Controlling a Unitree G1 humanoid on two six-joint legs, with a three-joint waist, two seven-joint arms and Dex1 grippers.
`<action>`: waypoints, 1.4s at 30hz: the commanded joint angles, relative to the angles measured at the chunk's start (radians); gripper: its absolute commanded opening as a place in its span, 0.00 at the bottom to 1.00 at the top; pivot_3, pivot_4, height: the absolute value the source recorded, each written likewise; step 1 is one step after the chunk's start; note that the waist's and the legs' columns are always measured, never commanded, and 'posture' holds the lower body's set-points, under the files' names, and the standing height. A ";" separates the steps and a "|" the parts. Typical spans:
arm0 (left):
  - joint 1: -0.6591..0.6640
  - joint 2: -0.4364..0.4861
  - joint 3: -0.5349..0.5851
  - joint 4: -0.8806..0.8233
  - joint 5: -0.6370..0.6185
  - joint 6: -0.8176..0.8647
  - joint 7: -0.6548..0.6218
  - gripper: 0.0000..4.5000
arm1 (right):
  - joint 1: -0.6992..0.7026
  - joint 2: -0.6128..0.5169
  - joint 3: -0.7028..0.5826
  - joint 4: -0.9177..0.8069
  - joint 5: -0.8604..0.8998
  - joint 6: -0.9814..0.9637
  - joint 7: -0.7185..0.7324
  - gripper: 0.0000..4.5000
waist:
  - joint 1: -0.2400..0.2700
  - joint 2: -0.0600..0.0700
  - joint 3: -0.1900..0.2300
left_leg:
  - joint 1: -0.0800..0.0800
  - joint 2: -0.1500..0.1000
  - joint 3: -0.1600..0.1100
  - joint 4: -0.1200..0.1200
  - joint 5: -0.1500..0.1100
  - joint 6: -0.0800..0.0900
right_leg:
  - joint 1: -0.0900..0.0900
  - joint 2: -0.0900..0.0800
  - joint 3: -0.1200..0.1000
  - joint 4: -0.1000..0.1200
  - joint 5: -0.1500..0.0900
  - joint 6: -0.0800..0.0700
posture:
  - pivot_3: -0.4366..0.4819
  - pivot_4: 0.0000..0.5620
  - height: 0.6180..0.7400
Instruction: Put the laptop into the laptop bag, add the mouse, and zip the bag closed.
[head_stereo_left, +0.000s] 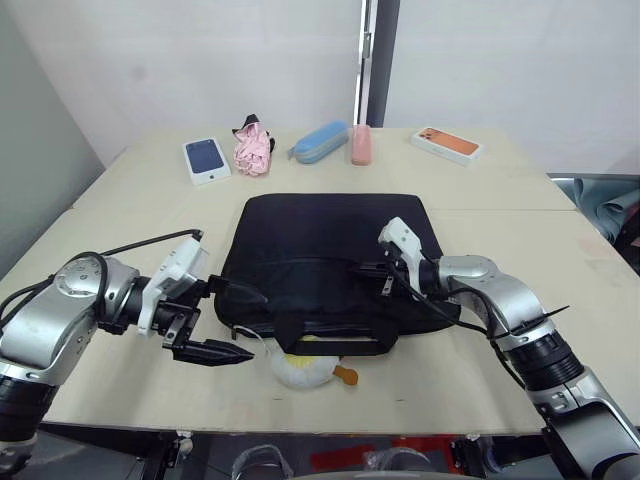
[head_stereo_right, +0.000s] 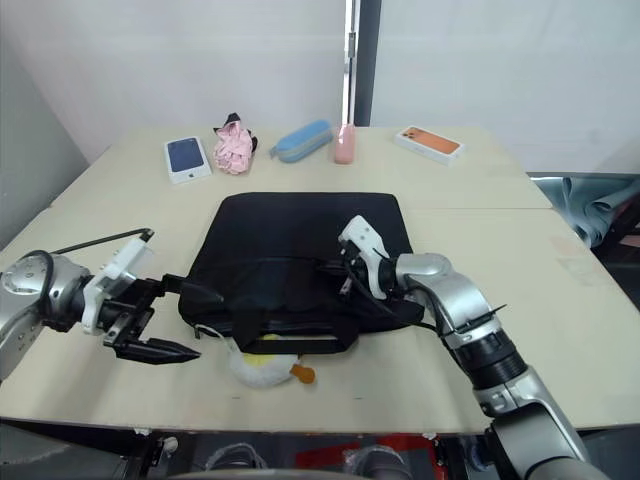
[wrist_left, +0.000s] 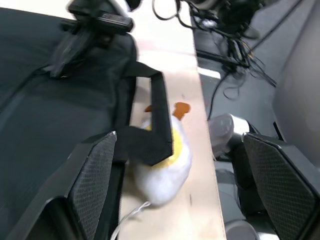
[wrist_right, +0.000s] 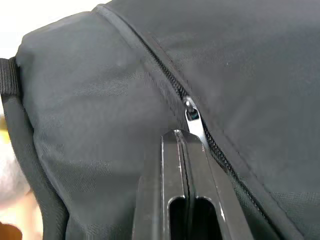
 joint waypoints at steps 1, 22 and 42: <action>0.029 0.002 -0.046 -0.043 0.049 -0.048 -0.006 0.94 | 0.021 -0.013 0.049 0.068 -0.057 0.054 -0.011 0.00 | -0.004 0.000 -0.001 | 0.001 0.000 0.000 0.000 0.000 0.000 | 0.000 0.000 0.000 0.000 0.000 0.000 | 0.48 0.27 1.00; 0.033 -0.090 -0.183 0.143 0.296 -0.244 0.127 0.94 | 0.049 -0.033 -0.001 0.002 -0.043 0.104 -0.026 0.00 | 0.005 -0.001 -0.003 | 0.001 0.000 0.000 0.011 -0.004 -0.004 | 0.002 -0.001 0.002 0.007 -0.002 -0.010 | 0.48 0.27 1.00; 0.085 -0.261 -0.245 0.302 0.391 -0.515 0.194 0.60 | 0.084 -0.058 -0.018 -0.056 -0.027 0.135 -0.028 0.00 | 0.016 0.000 -0.005 | 0.002 0.000 0.000 0.012 -0.006 0.001 | 0.002 -0.002 0.003 0.008 -0.002 -0.010 | 0.48 0.27 1.00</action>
